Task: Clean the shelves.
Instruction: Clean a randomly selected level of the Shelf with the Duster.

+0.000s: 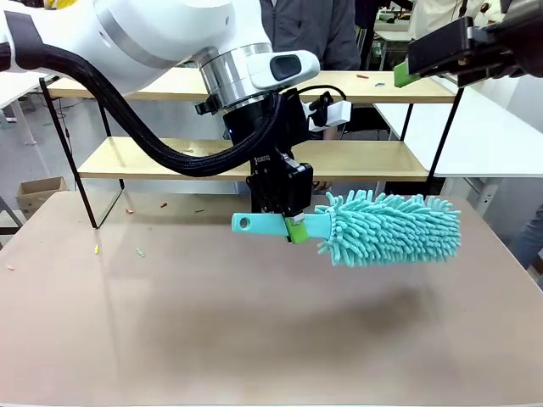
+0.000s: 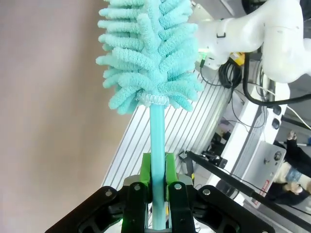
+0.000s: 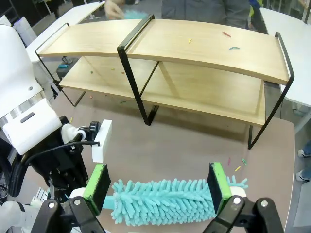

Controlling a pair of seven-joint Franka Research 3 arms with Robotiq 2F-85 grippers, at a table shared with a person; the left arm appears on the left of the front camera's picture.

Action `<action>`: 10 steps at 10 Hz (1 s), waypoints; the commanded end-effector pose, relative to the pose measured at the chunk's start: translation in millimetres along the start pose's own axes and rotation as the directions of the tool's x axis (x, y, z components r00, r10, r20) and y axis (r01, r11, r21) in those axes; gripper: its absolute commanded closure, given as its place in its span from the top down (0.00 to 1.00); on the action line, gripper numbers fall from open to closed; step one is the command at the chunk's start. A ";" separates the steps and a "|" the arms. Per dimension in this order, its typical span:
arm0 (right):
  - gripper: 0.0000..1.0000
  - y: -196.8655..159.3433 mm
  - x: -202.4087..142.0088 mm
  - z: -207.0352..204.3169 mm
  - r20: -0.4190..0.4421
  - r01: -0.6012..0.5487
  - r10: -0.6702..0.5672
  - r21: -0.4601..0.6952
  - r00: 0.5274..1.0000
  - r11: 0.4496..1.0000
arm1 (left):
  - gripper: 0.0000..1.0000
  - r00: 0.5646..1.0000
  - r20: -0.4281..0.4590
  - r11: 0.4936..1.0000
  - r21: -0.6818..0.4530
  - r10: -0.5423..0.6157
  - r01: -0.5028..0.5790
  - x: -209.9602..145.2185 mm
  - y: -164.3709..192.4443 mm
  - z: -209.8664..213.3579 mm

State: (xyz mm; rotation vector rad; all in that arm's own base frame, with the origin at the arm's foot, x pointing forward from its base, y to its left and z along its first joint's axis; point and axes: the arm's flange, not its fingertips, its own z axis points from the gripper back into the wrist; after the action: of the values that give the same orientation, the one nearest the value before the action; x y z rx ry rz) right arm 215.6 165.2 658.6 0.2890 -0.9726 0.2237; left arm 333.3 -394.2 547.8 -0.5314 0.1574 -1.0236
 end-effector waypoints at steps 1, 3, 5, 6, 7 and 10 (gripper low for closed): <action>1.00 -0.5 0.0 0.2 -0.004 0.001 -0.001 -0.007 1.000 1.000 | 0.00 1.000 0.016 1.000 -0.012 -0.027 0.027 -11.0 0.4 -7.3; 1.00 -0.5 0.0 0.2 -0.004 0.001 -0.001 -0.007 1.000 1.000 | 0.00 1.000 0.009 0.999 0.021 -0.027 0.027 -30.0 2.4 7.5; 1.00 -0.5 0.0 0.2 -0.004 0.001 -0.001 -0.007 1.000 1.000 | 0.00 0.999 -0.003 0.989 0.142 -0.049 0.049 -110.3 19.6 60.9; 1.00 -0.5 0.0 0.2 -0.004 0.001 -0.001 -0.007 1.000 1.000 | 0.00 0.999 0.033 0.989 0.145 -0.029 0.024 -150.7 21.6 77.9; 1.00 -0.5 0.0 0.2 -0.004 0.001 -0.001 -0.007 1.000 1.000 | 0.00 0.991 0.134 0.990 0.140 -0.013 -0.007 -194.3 22.6 95.0; 1.00 -0.5 0.0 0.2 -0.004 0.001 -0.001 -0.007 1.000 1.000 | 0.00 0.815 0.565 0.985 0.020 0.130 -0.171 -325.4 27.6 155.1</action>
State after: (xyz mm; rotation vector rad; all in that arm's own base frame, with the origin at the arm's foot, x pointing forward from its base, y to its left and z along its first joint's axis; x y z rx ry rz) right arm 215.7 165.0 658.5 0.2894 -0.9721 0.2233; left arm 251.9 -79.1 630.3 -0.6585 -0.2235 -0.8056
